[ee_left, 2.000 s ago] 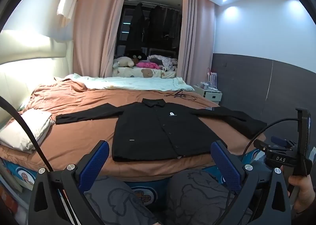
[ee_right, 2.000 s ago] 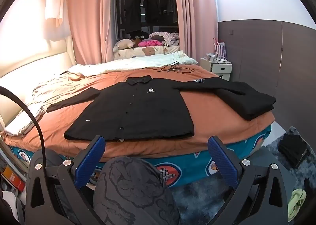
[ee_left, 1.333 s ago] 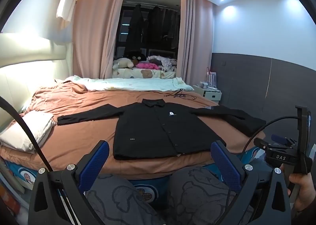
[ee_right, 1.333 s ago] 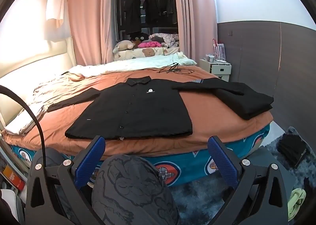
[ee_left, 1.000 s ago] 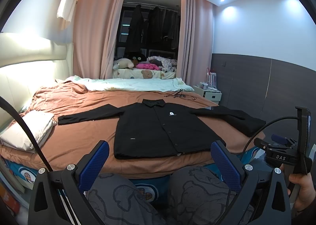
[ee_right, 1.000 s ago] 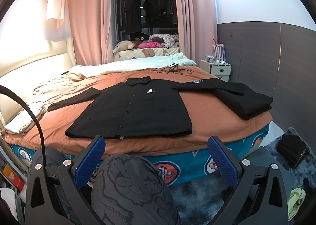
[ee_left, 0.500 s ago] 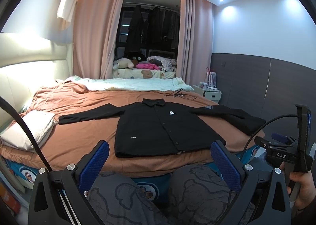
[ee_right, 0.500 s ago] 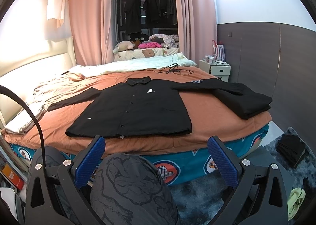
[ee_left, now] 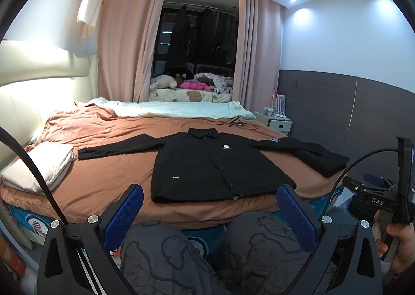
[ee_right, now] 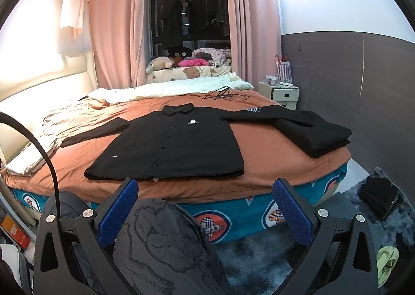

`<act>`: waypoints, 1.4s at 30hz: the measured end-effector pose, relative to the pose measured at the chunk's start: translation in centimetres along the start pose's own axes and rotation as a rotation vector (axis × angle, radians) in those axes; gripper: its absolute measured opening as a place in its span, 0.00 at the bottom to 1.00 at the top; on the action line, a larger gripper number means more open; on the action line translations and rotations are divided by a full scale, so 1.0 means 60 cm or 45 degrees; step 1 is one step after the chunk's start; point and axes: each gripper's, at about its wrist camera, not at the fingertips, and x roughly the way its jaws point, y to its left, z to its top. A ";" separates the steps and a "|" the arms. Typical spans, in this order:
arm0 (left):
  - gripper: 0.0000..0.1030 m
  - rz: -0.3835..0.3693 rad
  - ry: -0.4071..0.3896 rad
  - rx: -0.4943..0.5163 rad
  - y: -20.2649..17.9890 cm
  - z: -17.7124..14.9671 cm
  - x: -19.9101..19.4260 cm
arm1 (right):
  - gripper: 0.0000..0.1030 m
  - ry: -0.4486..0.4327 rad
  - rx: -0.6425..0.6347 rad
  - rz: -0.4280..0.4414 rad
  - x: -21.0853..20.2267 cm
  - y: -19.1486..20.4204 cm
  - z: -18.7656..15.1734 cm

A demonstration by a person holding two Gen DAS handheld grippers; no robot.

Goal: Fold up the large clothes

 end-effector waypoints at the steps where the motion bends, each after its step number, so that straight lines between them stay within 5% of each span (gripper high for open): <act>1: 1.00 0.000 0.001 -0.001 0.000 0.000 0.000 | 1.00 -0.001 0.002 0.000 -0.004 0.000 -0.002; 22: 1.00 -0.006 0.017 0.037 -0.008 -0.008 0.003 | 1.00 -0.010 0.045 -0.004 -0.003 -0.027 -0.004; 42: 1.00 0.073 0.143 0.025 0.051 0.014 0.125 | 1.00 0.098 0.090 0.055 0.171 -0.004 0.058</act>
